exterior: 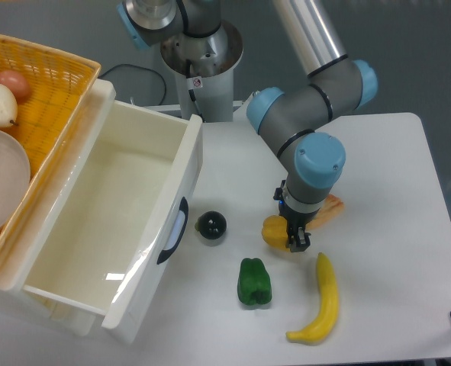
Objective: Pick up the yellow pepper
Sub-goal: 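Lift the grasped yellow pepper up off the table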
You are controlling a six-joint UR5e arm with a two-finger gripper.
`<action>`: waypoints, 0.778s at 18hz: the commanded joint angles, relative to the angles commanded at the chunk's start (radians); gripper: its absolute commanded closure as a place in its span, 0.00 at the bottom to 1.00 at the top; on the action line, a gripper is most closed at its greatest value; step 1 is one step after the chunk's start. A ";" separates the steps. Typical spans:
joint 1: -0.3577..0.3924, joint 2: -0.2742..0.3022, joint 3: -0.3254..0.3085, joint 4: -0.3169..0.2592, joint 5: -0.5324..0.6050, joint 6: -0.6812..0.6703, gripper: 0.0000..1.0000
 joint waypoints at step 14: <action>-0.006 0.103 0.056 -0.235 -0.015 -0.072 0.68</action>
